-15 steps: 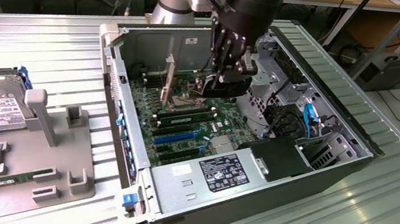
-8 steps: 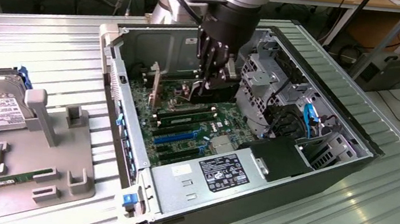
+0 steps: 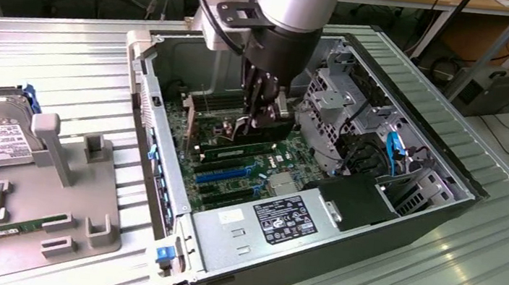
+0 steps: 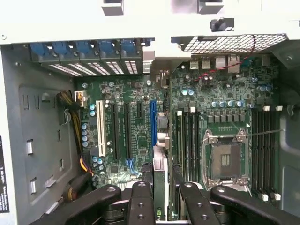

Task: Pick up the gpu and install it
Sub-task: 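Insert the gpu into the slot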

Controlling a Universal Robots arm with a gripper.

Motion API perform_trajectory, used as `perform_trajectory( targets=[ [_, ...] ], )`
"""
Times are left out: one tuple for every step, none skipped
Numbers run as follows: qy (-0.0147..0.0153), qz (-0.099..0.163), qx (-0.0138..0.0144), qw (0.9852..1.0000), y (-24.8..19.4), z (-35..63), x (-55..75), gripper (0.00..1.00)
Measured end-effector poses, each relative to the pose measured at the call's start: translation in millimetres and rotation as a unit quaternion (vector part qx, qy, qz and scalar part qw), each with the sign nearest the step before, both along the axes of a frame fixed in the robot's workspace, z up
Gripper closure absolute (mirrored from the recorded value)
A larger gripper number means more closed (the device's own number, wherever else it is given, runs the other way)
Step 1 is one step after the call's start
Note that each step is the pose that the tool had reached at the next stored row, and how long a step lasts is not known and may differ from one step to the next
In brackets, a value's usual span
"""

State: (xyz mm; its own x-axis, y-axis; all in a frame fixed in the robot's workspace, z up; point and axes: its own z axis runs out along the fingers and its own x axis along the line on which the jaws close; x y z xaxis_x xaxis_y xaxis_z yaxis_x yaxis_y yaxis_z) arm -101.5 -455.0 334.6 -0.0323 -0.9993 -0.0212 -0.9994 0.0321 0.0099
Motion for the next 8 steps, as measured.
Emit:
perform_trajectory(
  targets=[
    [0.0000, 0.002, 0.0000, 1.0000, -0.5, -1.8, -0.3, 0.74],
    [0.0000, 0.003, 0.0000, 1.0000, -1.1, -3.7, -0.6, 0.74],
    [0.0000, 0.005, -0.0001, 1.0000, -1.6, -5.6, -0.9, 0.74],
    [0.0000, 0.006, -0.0001, 1.0000, -2.1, -7.2, -1.6, 0.74],
    [0.0000, 0.007, 0.0000, 1.0000, -2.5, -9.3, -2.9, 0.74],
    [0.0000, 0.008, 0.0000, 1.0000, -2.9, -11.0, -4.0, 0.74],
    [0.0000, 0.009, 0.0000, 1.0000, -3.4, -12.9, -5.2, 0.74],
    [0.0000, 0.010, 0.0000, 1.0000, -3.8, -14.7, -6.3, 0.74]
  ],
)
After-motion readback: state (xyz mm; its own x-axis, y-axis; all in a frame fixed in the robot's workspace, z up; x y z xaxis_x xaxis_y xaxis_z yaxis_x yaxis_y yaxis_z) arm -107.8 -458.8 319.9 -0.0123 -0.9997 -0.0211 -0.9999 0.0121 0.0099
